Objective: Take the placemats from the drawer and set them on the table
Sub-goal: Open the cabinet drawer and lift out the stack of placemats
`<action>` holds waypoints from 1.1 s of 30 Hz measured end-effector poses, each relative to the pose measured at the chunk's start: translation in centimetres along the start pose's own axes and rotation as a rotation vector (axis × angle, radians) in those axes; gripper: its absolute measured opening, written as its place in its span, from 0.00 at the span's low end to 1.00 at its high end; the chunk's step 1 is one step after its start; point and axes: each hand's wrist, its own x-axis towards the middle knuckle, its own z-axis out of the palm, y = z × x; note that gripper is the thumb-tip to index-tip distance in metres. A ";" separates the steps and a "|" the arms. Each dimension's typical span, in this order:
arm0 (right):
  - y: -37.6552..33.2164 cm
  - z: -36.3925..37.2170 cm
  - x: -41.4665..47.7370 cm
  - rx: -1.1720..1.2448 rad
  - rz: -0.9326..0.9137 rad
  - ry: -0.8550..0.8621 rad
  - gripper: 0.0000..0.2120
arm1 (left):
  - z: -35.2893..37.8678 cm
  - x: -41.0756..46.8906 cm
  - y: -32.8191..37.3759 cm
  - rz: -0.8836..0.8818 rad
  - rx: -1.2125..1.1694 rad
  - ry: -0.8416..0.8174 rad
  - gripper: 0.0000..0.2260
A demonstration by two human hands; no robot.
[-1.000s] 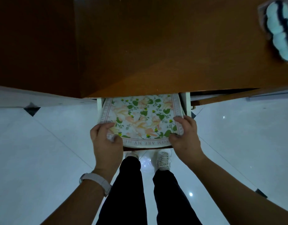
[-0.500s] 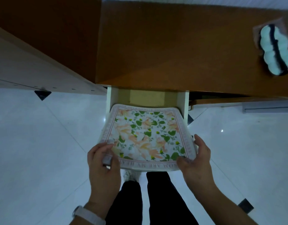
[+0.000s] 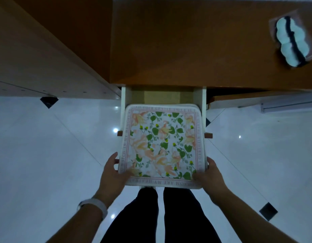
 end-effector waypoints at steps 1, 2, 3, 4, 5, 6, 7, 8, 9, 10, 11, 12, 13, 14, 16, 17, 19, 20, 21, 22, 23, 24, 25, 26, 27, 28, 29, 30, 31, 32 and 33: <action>0.2 -0.1 0.7 -0.024 0.013 -0.010 0.25 | 0.0 0.7 0.0 -0.019 -0.018 -0.051 0.28; 0.4 -0.1 1.5 -0.033 0.024 -0.020 0.23 | 0.1 1.5 0.1 -0.038 -0.035 -0.102 0.23; 0.4 -0.2 2.2 -0.034 0.042 -0.027 0.21 | 0.3 2.3 0.3 -0.055 -0.047 -0.150 0.19; 0.4 -0.4 3.1 -0.026 0.051 -0.035 0.20 | 0.5 3.3 0.6 -0.062 -0.043 -0.197 0.17; 0.4 -0.5 3.9 -0.021 0.060 -0.042 0.19 | 0.7 4.4 0.7 -0.063 -0.031 -0.230 0.15; 0.4 -0.7 4.8 -0.012 0.056 -0.051 0.18 | 0.9 5.4 0.9 -0.064 -0.026 -0.247 0.14; 0.2 -0.8 5.6 -0.010 0.051 -0.058 0.17 | 1.1 6.3 1.2 -0.074 -0.038 -0.250 0.16; -0.1 -0.8 6.3 -0.011 0.035 -0.062 0.17 | 1.2 7.3 1.3 -0.087 -0.069 -0.247 0.18; -0.5 -0.9 7.0 -0.020 0.020 -0.063 0.18 | 1.3 8.3 1.4 -0.102 -0.108 -0.237 0.20; -0.9 -0.9 7.6 -0.022 0.002 -0.070 0.20 | 1.5 9.2 1.5 -0.110 -0.146 -0.226 0.20; -1.4 -0.8 8.2 -0.016 -0.010 -0.079 0.22 | 1.6 10.1 1.6 -0.112 -0.180 -0.213 0.19; -1.7 -0.8 8.8 0.000 -0.026 -0.087 0.24 | 1.8 10.7 1.7 -0.115 -0.210 -0.194 0.17; -2.0 -0.7 9.3 0.022 -0.041 -0.091 0.25 | 1.9 11.2 1.8 -0.120 -0.233 -0.173 0.16; -2.0 -0.8 9.9 0.046 -0.049 -0.087 0.25 | 2.1 11.4 1.8 -0.120 -0.249 -0.154 0.16; -2.4 -0.7 10.3 0.073 -0.064 -0.076 0.23 | 2.4 11.3 1.8 -0.100 -0.261 -0.119 0.16; -2.6 -0.7 10.4 0.075 -0.073 -0.070 0.22 | 2.6 11.2 1.8 -0.086 -0.266 -0.096 0.17; -2.9 -0.7 10.3 0.075 -0.080 -0.060 0.20 | 2.9 10.9 2.0 -0.065 -0.288 -0.056 0.18; -3.0 -0.7 10.2 0.072 -0.083 -0.056 0.19 | 3.0 10.7 2.1 -0.057 -0.299 -0.041 0.18; -3.2 -0.7 10.0 0.069 -0.088 -0.052 0.19 | 3.0 10.5 2.3 -0.045 -0.305 -0.030 0.19; -3.3 -0.8 9.8 0.069 -0.095 -0.048 0.19 | 3.1 10.2 2.5 -0.030 -0.305 -0.021 0.18; -3.5 -0.8 9.6 0.070 -0.100 -0.046 0.19 | 3.1 9.9 2.8 -0.014 -0.296 -0.016 0.17; -3.7 -0.8 9.3 0.067 -0.107 -0.047 0.20 | 3.1 9.4 3.0 -0.003 -0.287 -0.009 0.17; -4.1 -0.9 8.9 0.061 -0.114 -0.052 0.20 | 3.0 8.9 3.4 0.002 -0.277 -0.002 0.16; -4.4 -1.0 8.5 0.054 -0.124 -0.054 0.20 | 2.8 8.4 3.8 0.002 -0.271 0.002 0.16; -4.8 -1.2 8.0 0.045 -0.129 -0.056 0.19 | 2.7 7.8 4.4 0.001 -0.265 0.005 0.17; -5.2 -1.4 7.5 0.037 -0.134 -0.059 0.19 | 2.6 7.2 4.9 -0.001 -0.260 0.009 0.16; -5.6 -1.7 6.9 0.029 -0.139 -0.062 0.19 | 2.4 6.6 5.5 0.000 -0.252 0.012 0.16; -6.1 -2.0 6.3 0.019 -0.145 -0.064 0.18 | 2.2 5.9 6.0 0.005 -0.244 0.013 0.15; -6.7 -2.3 5.5 0.009 -0.153 -0.064 0.18 | 2.0 5.2 6.7 0.011 -0.237 0.009 0.15; -7.2 -2.8 4.8 -0.001 -0.163 -0.058 0.17 | 1.7 4.4 7.3 0.016 -0.235 0.004 0.14; -7.8 -3.2 4.0 -0.011 -0.177 -0.049 0.17 | 1.5 3.7 8.1 0.023 -0.231 -0.005 0.14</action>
